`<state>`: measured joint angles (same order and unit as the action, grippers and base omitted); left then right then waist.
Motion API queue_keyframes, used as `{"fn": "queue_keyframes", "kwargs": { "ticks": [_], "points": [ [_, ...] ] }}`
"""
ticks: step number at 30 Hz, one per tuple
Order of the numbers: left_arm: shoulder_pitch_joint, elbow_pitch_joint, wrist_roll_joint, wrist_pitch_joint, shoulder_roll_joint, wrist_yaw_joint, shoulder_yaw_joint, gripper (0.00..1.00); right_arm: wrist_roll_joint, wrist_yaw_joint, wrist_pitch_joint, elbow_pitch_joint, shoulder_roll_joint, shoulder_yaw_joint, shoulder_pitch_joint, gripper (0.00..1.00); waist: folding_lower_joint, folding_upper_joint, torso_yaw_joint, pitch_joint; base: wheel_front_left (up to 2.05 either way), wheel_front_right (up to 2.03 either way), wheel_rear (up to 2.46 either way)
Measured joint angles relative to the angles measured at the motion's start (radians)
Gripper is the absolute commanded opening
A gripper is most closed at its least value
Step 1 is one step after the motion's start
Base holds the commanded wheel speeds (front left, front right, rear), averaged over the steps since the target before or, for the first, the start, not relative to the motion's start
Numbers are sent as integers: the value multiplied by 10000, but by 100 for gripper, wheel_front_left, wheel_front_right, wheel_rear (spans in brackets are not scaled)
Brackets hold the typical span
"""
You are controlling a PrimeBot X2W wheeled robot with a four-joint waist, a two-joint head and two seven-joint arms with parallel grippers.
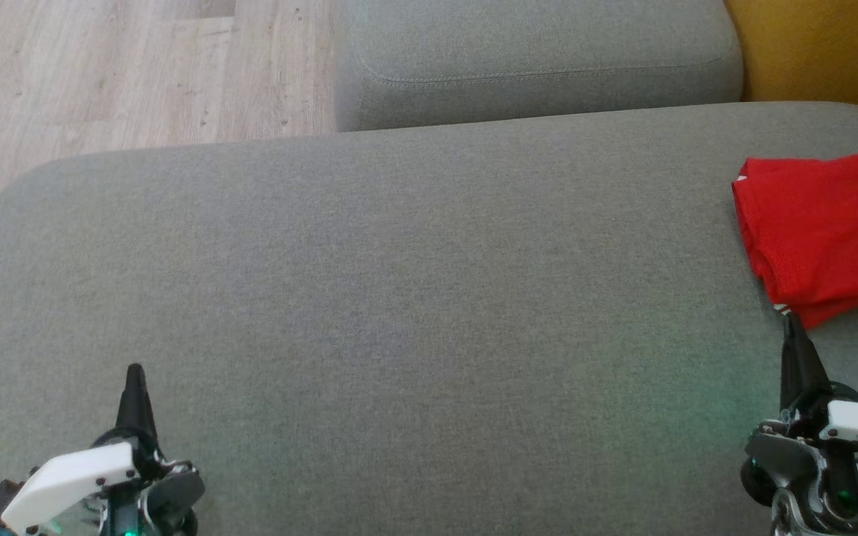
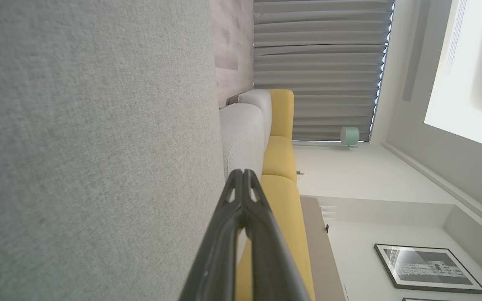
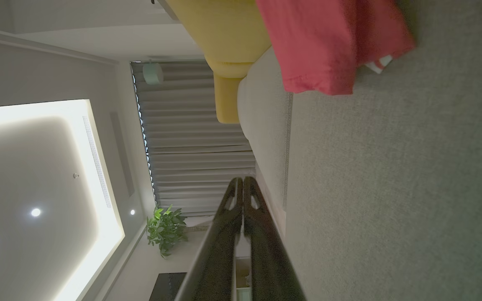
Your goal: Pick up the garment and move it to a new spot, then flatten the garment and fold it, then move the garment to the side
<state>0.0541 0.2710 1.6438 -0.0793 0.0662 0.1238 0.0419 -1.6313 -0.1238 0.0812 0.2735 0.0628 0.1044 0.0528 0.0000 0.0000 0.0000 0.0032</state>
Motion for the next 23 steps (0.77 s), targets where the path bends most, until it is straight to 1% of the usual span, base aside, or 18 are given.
{"fn": "queue_keyframes", "kwargs": {
  "ticks": [23],
  "points": [
    [3, 4, -86, -88, -67, 0, 119, 0, 10, 0, 79, 15, -17, 58, 0, 0, 0, 0, 0, -1, 0, 0, 0]
  ]
}}
